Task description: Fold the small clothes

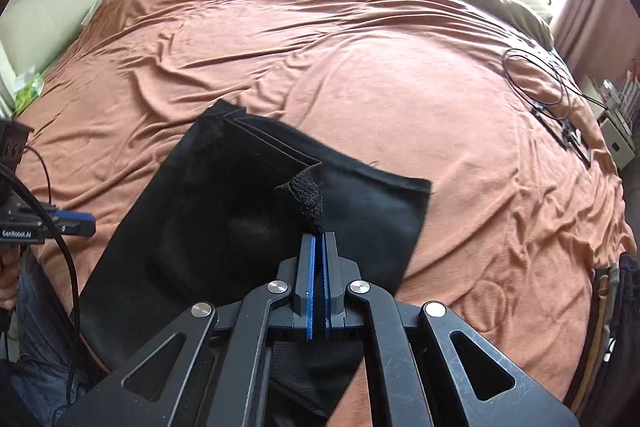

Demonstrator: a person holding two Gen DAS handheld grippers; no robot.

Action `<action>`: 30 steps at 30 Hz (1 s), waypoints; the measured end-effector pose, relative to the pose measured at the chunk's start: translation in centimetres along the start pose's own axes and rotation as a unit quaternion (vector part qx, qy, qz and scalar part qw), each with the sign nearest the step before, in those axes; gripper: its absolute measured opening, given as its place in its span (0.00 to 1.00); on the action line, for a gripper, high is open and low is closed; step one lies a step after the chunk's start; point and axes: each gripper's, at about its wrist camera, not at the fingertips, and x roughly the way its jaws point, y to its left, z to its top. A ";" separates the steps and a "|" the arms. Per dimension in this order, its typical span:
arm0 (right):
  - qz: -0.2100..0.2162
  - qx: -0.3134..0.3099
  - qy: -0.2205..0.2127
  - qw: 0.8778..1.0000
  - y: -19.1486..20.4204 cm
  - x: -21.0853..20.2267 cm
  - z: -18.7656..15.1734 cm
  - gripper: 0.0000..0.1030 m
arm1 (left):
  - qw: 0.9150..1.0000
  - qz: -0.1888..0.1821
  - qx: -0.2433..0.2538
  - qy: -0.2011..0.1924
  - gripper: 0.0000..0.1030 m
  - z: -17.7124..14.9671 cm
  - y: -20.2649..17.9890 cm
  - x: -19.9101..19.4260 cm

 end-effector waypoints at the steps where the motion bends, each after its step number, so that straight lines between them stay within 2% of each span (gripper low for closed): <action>1: -0.003 0.002 -0.001 1.000 -0.3 0.1 0.1 0.00 | 1.000 0.001 0.001 0.001 0.16 0.1 -0.1 0.2; 6: -0.022 0.020 0.003 1.000 -2.2 1.1 0.8 0.00 | 1.000 0.001 0.003 0.006 0.16 0.5 -0.6 1.0; 11: -0.022 0.044 0.010 0.999 -3.5 3.1 1.5 0.00 | 1.000 0.004 0.009 0.010 0.16 0.7 -1.0 1.4; 16: -0.031 0.064 -0.006 0.997 -4.3 4.6 1.6 0.01 | 1.000 0.008 0.009 0.012 0.16 1.0 -1.1 1.8; 17: -0.035 0.075 0.004 0.997 -4.6 5.2 1.4 0.02 | 1.000 0.009 0.009 0.012 0.16 0.9 -1.1 1.8; 20: -0.036 0.099 0.025 0.994 -5.0 6.2 1.0 0.17 | 1.000 0.012 0.010 0.013 0.16 0.9 -1.1 1.8; 22: -0.023 0.105 0.021 0.994 -5.0 6.0 0.8 0.39 | 1.000 0.014 0.011 0.013 0.16 0.9 -1.1 1.8; 24: -0.016 0.108 0.020 0.994 -5.1 5.6 0.6 0.49 | 1.000 0.015 0.010 0.014 0.16 0.9 -1.1 2.0; 30: 0.000 0.098 0.020 0.995 -4.7 3.7 -0.4 0.49 | 1.000 0.017 0.012 0.013 0.16 0.9 -1.3 2.4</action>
